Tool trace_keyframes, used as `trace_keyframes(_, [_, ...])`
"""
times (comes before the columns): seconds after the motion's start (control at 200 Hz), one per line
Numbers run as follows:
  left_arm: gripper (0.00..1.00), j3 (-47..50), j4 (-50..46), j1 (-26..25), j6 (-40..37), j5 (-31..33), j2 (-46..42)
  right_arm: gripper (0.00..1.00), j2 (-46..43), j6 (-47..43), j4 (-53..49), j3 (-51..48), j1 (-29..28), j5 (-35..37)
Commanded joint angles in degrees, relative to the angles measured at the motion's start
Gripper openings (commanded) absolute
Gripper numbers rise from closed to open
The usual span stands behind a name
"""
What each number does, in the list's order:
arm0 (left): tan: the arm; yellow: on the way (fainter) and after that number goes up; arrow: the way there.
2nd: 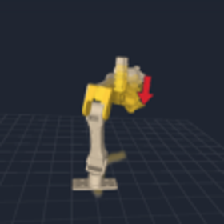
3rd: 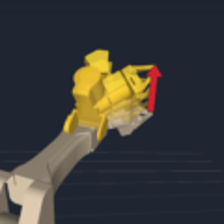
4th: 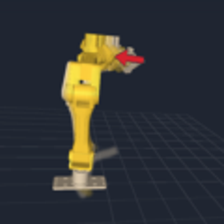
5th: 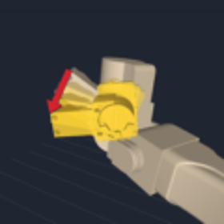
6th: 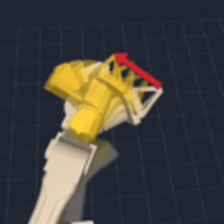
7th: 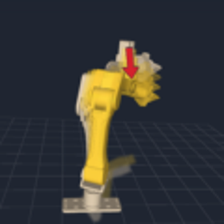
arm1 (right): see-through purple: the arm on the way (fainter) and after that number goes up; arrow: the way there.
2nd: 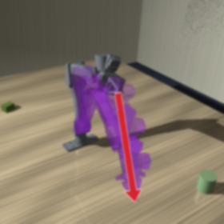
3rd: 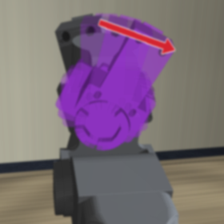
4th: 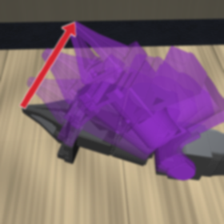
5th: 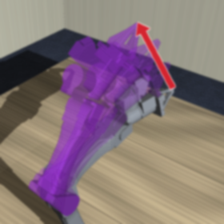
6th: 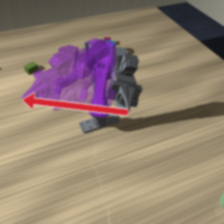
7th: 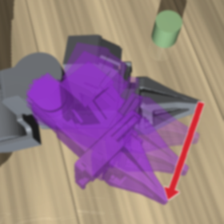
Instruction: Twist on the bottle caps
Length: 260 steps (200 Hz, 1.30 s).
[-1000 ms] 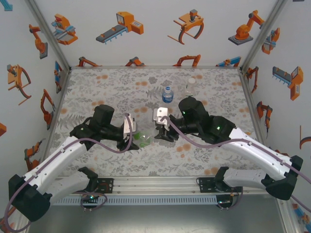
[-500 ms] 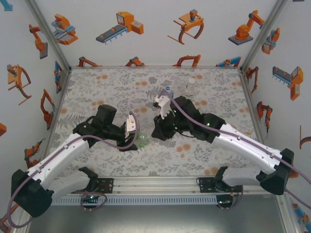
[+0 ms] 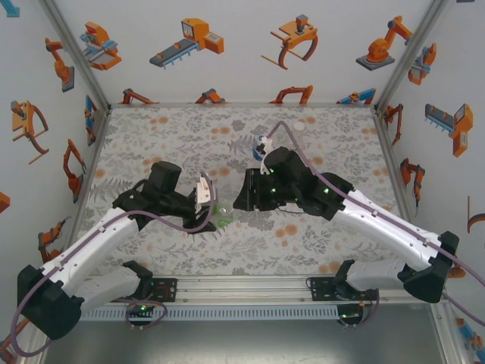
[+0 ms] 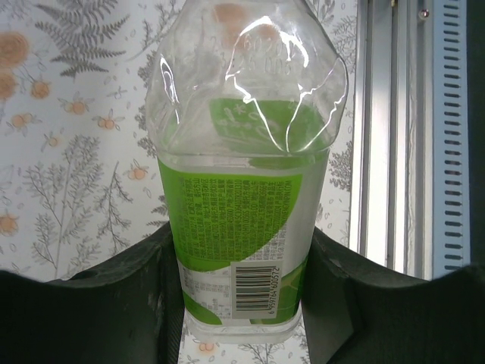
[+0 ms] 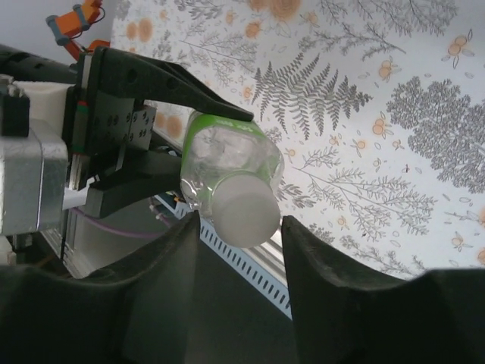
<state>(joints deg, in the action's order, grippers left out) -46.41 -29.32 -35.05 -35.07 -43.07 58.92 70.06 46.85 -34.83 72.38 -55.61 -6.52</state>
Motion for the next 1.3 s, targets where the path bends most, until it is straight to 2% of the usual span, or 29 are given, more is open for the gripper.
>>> trace_keyframes(0.0, [0.0, -1.9, 2.0, 0.0, 0.2, -3.0, -0.3, 0.54, -2.9, -2.4, 1.5, 2.7, 0.6, 0.3])
trace_keyframes(0.095, [0.0, -1.7, 2.0, 0.0, 0.0, -4.1, -0.5, 0.61, -4.1, -6.7, 1.5, 2.8, 1.7, -0.4])
trace_keyframes(0.255, [0.0, -1.7, 2.0, 0.0, -0.5, -5.9, -0.7, 0.61, -5.5, -19.6, 2.8, 3.1, 3.0, -4.6])
trace_keyframes(0.476, [0.0, -1.5, 1.8, 0.0, -1.7, -9.6, -0.8, 0.59, -8.2, -48.0, 7.3, -0.6, 3.0, -19.2])
trace_keyframes(0.641, [0.0, -1.3, 1.4, 0.0, -2.8, -11.3, -1.3, 0.58, -8.7, -61.4, 8.8, -2.7, 3.0, -27.0])
trace_keyframes(0.851, [0.0, -1.1, 1.2, 0.0, -3.2, -12.0, -1.7, 0.53, -7.8, -63.9, 10.4, -3.9, 2.9, -27.7])
trace_keyframes(1.046, [0.0, -1.1, 1.1, 0.0, -3.3, -12.1, -1.6, 0.43, -7.6, -64.1, 11.3, -4.8, 3.0, -28.3])
trace_keyframes(1.297, [0.0, -1.1, 1.0, 0.0, -3.3, -12.0, -1.8, 0.43, -7.1, -63.3, 11.2, -5.8, 3.0, -26.5])
